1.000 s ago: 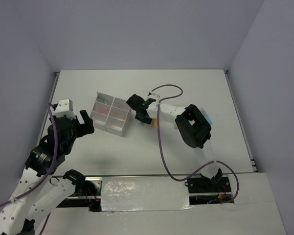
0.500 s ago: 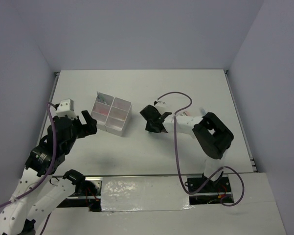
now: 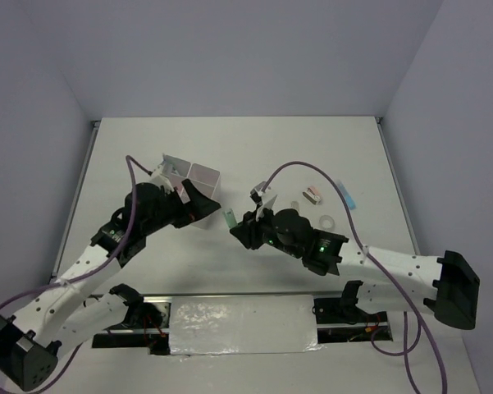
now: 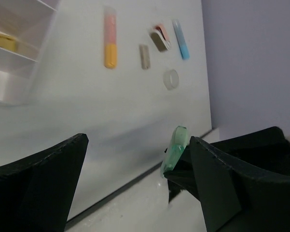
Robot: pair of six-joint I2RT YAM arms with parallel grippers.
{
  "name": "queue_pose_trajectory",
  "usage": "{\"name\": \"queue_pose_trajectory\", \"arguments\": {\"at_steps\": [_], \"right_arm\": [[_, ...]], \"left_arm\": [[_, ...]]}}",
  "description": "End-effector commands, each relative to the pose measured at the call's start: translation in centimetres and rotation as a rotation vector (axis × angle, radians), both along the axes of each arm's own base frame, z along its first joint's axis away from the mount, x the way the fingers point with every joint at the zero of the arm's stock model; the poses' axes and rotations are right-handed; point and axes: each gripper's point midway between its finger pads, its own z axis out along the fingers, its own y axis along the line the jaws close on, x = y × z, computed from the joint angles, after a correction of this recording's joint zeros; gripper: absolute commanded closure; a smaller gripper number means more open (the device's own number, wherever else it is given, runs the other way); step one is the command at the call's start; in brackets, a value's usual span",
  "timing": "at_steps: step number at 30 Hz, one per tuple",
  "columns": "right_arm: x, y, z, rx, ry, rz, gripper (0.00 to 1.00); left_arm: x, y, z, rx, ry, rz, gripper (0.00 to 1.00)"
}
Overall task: Sort the stationery into containers
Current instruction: Pick up the stationery from the center of the board, then place the stationery in the storage box.
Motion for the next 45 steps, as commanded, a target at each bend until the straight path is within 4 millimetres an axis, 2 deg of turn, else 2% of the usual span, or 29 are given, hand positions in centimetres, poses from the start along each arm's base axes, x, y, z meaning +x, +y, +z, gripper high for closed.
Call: {"name": "queue_pose_trajectory", "arguments": {"at_steps": [1, 5, 10, 13, 14, 18, 19, 20, 21, 22, 25, 26, 27, 28, 29, 30, 31, 32, 33, 34, 35, 37, 38, 39, 41, 42, 45], "right_arm": [[-0.5, 0.0, 2.4, 0.028, -0.115, 0.028, 0.97], [-1.1, -0.3, 4.3, 0.04, -0.156, 0.014, 0.97], [-0.8, -0.2, 4.3, 0.005, -0.169, -0.031, 0.97], [-1.0, 0.6, 5.1, 0.022, -0.179, -0.016, 0.97], [-1.0, 0.7, 5.2, 0.02, -0.182, -0.014, 0.97], [-0.8, 1.1, 5.8, 0.026, -0.188, -0.016, 0.97], [-0.9, 1.2, 6.0, 0.031, -0.19, -0.014, 0.97], [-0.8, 1.2, 6.1, 0.038, -0.192, -0.014, 0.97], [-0.9, 1.3, 6.3, 0.044, -0.193, -0.015, 0.96], [-0.7, 1.3, 6.4, 0.044, -0.194, -0.02, 0.96], [-0.5, 1.3, 6.0, 0.023, -0.189, -0.03, 0.95], [-0.4, 1.2, 5.7, 0.019, -0.179, -0.042, 0.92], [0.2, 0.7, 5.6, 0.013, -0.178, -0.087, 0.64], [0.3, 0.1, 5.1, -0.001, -0.172, -0.112, 0.5], [0.5, -0.4, 4.9, -0.001, -0.165, -0.135, 0.23], [0.5, -1.3, 5.5, 0.02, -0.172, -0.161, 0.04], [0.5, -2.1, 4.7, 0.016, -0.164, -0.173, 0.0], [0.5, -2.7, 4.8, 0.025, -0.16, -0.186, 0.0], [0.7, -3.5, 4.7, 0.03, -0.156, -0.212, 0.0], [0.5, -4.6, 4.7, 0.031, -0.152, -0.231, 0.0], [0.5, -5.3, 4.8, 0.041, -0.145, -0.249, 0.0], [0.4, -6.9, 4.9, 0.045, -0.144, -0.283, 0.0], [0.2, -7.2, 4.8, 0.048, -0.14, -0.286, 0.0], [0.2, -7.6, 4.8, 0.047, -0.14, -0.291, 0.0], [-0.1, -8.5, 4.6, 0.043, -0.136, -0.302, 0.0], [-0.1, -8.8, 4.4, 0.039, -0.133, -0.306, 0.0], [-0.4, -9.7, 4.0, 0.031, -0.127, -0.311, 0.0]], "left_arm": [[-0.8, -4.6, 4.8, -0.185, -0.078, -0.146, 0.01], [-0.9, -5.4, 4.9, -0.173, -0.063, -0.155, 0.01], [-1.3, -5.8, 5.4, -0.188, -0.082, -0.168, 0.07], [-1.5, -6.2, 4.9, -0.179, -0.07, -0.188, 0.23], [-1.6, -6.3, 4.7, -0.177, -0.064, -0.193, 0.32], [-1.9, -7.5, 4.6, -0.194, -0.069, -0.26, 0.44], [-1.8, -7.7, 4.2, -0.189, -0.058, -0.27, 0.51], [-2.0, -7.9, 4.2, -0.187, -0.06, -0.285, 0.65], [-2.0, -8.1, 4.2, -0.187, -0.064, -0.294, 0.7], [-2.1, -8.1, 4.2, -0.185, -0.069, -0.299, 0.82], [-2.1, -8.2, 4.6, -0.176, -0.094, -0.309, 1.0], [-2.0, -8.2, 4.7, -0.164, -0.103, -0.309, 1.0], [-1.5, -7.8, 4.8, -0.131, -0.105, -0.279, 1.0], [-1.0, -7.1, 4.2, -0.062, -0.114, -0.254, 1.0], [-0.2, -6.4, 4.9, -0.019, -0.133, -0.204, 1.0], [1.8, -4.4, 4.2, 0.066, -0.132, -0.066, 1.0], [2.5, -2.6, 3.2, 0.171, -0.099, 0.012, 1.0], [3.1, -0.8, 2.1, 0.244, -0.084, 0.091, 1.0], [4.9, 2.0, 2.6, 0.329, -0.104, 0.259, 1.0], [5.2, 3.6, 1.9, 0.395, -0.078, 0.325, 1.0], [6.1, 5.1, 2.6, 0.417, -0.085, 0.404, 1.0], [7.7, 8.1, 2.2, 0.514, -0.067, 0.55, 1.0], [8.7, 9.8, 3.2, 0.524, -0.065, 0.631, 1.0], [9.6, 10.7, 2.3, 0.571, -0.03, 0.676, 1.0], [11.2, 13.1, 3.0, 0.595, -0.017, 0.793, 1.0], [12.2, 13.7, 1.9, 0.626, 0.012, 0.814, 1.0], [14.0, 15.1, 1.6, 0.664, 0.022, 0.908, 1.0]]}}
